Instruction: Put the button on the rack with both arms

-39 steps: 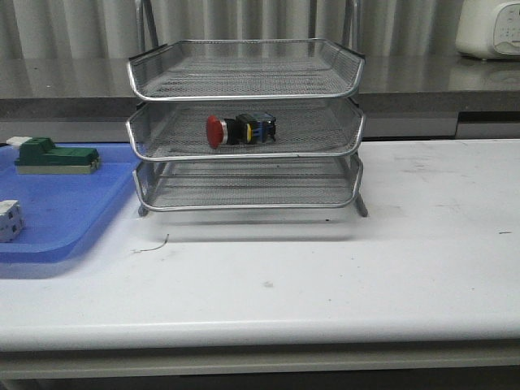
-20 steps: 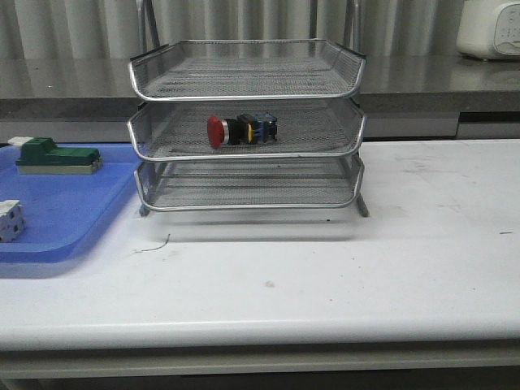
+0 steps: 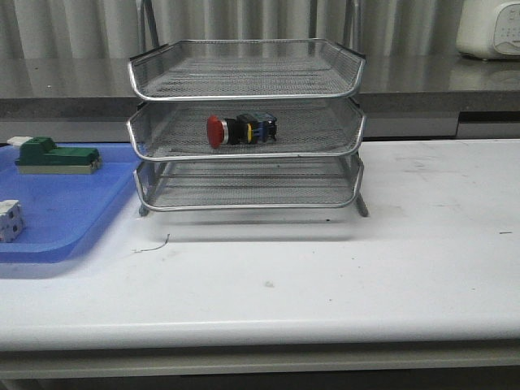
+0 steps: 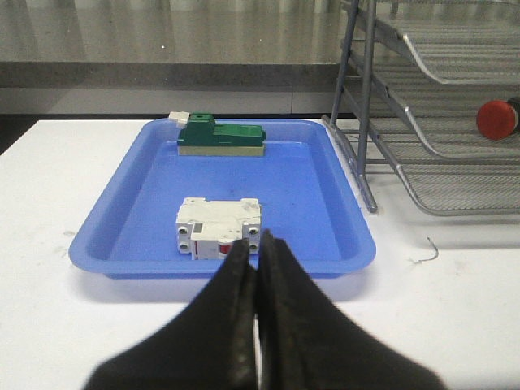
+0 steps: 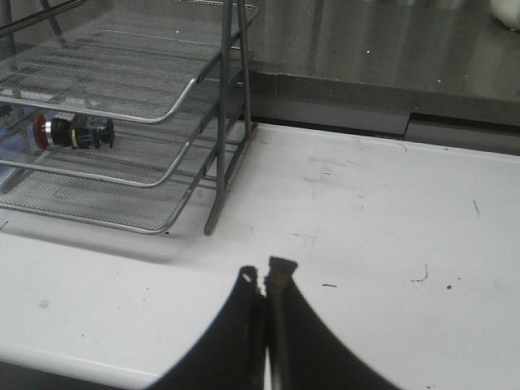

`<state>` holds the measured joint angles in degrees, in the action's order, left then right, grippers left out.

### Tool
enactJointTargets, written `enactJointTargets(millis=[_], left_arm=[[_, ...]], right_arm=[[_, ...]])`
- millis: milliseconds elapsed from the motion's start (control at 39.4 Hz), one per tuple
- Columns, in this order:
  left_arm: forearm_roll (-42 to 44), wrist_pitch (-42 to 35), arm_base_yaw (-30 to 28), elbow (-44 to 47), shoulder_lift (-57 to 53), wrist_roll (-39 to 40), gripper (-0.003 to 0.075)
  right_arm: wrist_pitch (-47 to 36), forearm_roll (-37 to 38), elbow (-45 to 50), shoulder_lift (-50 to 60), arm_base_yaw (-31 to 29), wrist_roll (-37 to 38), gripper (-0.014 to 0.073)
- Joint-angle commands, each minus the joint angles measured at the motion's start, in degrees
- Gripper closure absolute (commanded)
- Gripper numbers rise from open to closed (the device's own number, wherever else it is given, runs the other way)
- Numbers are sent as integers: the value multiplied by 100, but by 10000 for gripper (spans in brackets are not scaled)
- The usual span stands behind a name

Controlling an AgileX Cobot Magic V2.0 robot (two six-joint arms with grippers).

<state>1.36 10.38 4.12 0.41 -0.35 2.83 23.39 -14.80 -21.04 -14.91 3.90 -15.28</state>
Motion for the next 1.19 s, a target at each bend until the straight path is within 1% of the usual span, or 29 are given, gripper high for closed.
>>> enactJointTargets(millis=[0,1065,1167], left_arm=[[12,-609,-10,41,-109,61,739],[12,-598,-10,41,-109,61,739],[12,-598,-10,41,-109,61,739]], right_arm=[[-444,20,-143,-53,-43,-20,654],[-447,33,-143,-53,-28,-20,654],[-664,110,-64,-53,2,-20,654]])
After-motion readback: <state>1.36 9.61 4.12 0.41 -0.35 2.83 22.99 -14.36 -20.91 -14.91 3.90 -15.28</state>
